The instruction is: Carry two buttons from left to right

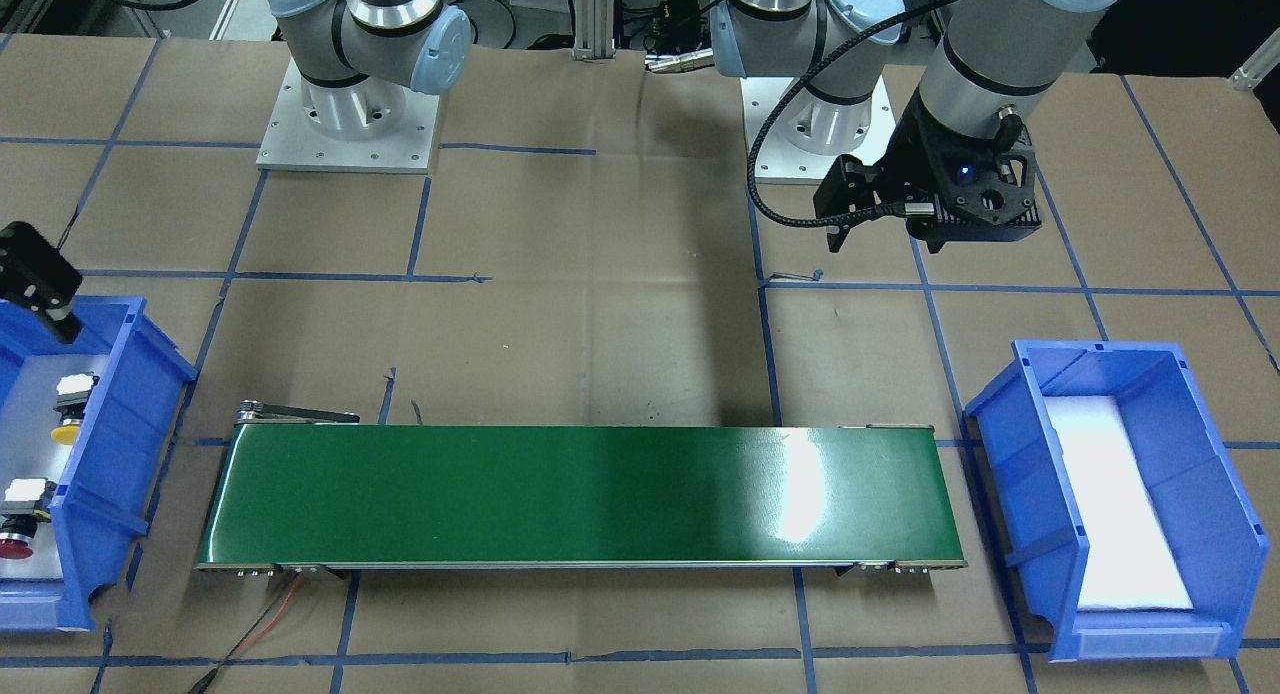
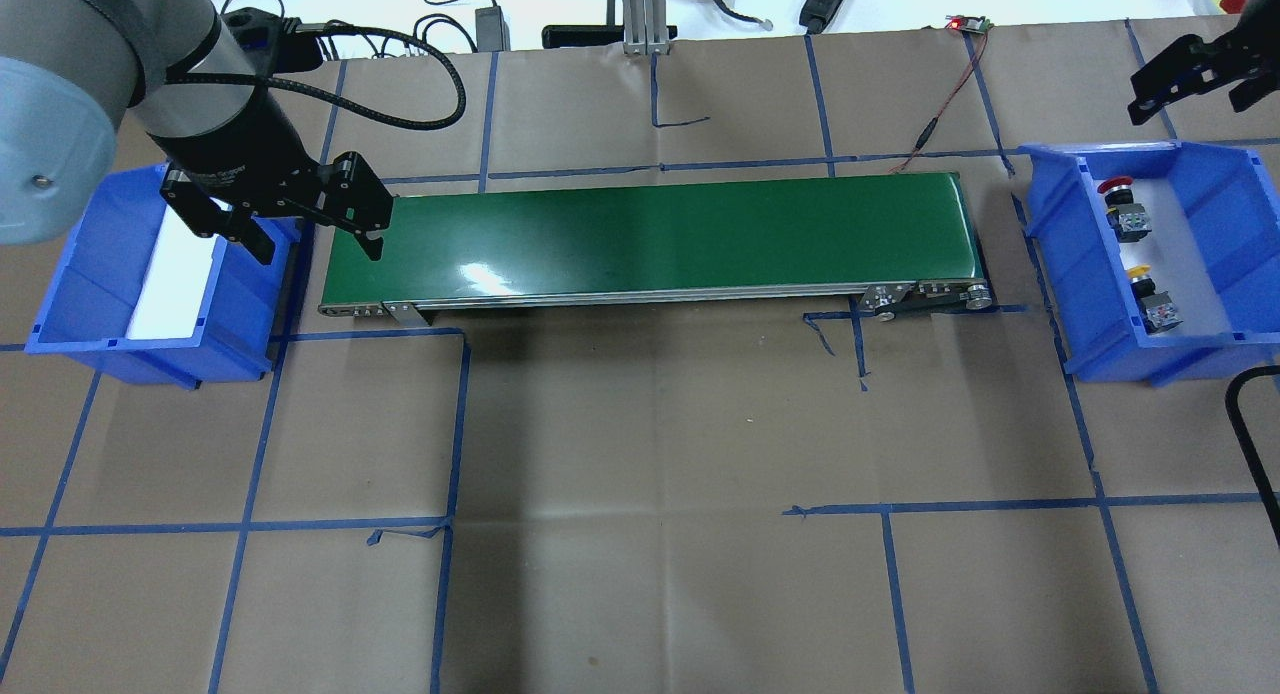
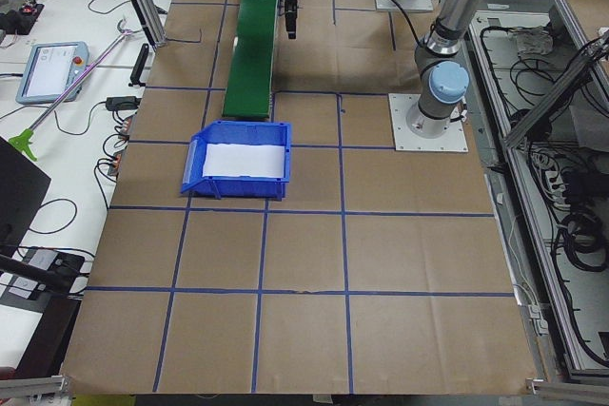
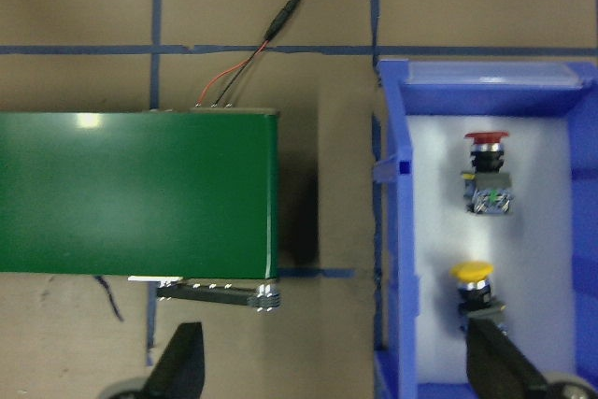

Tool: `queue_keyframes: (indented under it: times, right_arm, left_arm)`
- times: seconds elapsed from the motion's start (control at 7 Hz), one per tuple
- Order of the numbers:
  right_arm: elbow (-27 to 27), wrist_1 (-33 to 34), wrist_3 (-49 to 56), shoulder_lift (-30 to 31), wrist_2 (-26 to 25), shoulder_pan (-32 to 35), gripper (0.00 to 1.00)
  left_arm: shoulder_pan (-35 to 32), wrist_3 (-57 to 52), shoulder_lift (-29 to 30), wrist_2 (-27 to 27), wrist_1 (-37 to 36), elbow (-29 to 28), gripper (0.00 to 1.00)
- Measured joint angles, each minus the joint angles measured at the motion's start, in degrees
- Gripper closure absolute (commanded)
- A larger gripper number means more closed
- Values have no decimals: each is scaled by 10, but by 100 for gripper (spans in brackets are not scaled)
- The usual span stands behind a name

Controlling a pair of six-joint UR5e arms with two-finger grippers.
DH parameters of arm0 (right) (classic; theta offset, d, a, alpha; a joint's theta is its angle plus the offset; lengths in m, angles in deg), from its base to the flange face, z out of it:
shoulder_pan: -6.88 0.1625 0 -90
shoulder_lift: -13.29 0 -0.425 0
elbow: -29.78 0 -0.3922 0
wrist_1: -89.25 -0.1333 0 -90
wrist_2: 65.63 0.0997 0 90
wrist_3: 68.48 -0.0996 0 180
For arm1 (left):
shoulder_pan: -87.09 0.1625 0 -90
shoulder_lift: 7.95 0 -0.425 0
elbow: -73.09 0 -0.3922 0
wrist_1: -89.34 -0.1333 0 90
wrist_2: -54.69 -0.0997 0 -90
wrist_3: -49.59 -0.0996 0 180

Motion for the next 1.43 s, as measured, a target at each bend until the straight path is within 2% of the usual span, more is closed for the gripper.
queue_keyframes:
  times: [0.29, 0.71, 1.14, 1.43]
  right_arm:
    - [0, -59, -73, 40, -1, 84, 0]
    - [-7, -71, -100, 47, -8, 191, 0]
    - [-13, -76, -202, 45, -31, 211, 0]
    - [-14, -78, -221, 46, -35, 212, 0]
  left_arm:
    - [0, 0, 1, 0, 0, 0, 0]
    - [0, 1, 2, 0, 0, -1, 0]
    - [0, 0, 1, 1, 0, -1, 0]
    - [0, 1, 1, 1, 0, -1, 0]
